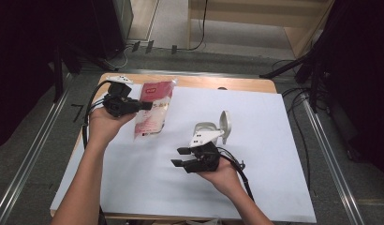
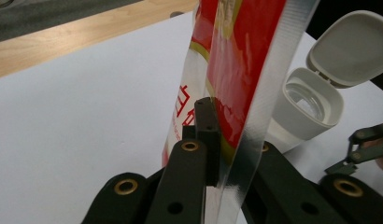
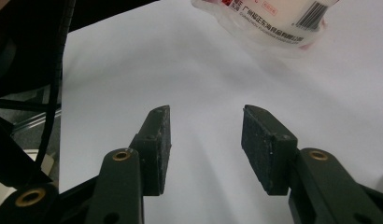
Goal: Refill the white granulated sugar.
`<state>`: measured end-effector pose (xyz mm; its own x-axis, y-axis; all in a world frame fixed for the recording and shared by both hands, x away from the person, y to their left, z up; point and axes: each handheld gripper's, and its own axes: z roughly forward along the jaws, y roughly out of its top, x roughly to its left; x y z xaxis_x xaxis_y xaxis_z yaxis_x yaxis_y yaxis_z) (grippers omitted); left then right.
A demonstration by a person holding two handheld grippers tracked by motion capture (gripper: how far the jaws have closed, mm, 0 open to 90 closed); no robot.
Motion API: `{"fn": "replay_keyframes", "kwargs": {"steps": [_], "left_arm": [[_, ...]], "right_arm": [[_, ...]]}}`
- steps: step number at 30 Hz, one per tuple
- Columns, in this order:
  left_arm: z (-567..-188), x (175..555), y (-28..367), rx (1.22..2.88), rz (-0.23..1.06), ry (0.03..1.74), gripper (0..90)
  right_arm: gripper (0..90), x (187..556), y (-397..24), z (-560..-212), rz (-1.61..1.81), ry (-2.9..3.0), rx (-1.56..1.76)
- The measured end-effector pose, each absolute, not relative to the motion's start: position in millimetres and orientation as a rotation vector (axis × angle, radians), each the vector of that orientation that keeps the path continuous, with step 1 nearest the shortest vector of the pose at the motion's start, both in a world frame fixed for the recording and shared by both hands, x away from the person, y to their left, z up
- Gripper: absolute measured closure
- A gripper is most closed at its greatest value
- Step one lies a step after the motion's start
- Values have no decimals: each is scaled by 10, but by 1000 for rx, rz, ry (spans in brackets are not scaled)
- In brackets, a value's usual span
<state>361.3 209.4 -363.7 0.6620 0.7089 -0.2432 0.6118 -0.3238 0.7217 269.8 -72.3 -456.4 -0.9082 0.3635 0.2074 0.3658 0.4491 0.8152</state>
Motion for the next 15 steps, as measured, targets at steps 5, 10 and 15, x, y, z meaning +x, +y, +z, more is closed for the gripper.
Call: {"fn": "replay_keyframes", "kwargs": {"steps": [5,10,15], "left_arm": [[-3719,3660,2080,2040,170,1036,900],[-3789,3694,2066,2037,161,1057,900],[-3859,3717,2056,2046,160,1061,900]], "right_arm": [[535,2703,-837,-4557,-1495,-2657,-679],[531,2633,-958,-4511,-1472,-2719,-641],[531,2594,-1121,-4497,-1484,-2657,-657]]}}
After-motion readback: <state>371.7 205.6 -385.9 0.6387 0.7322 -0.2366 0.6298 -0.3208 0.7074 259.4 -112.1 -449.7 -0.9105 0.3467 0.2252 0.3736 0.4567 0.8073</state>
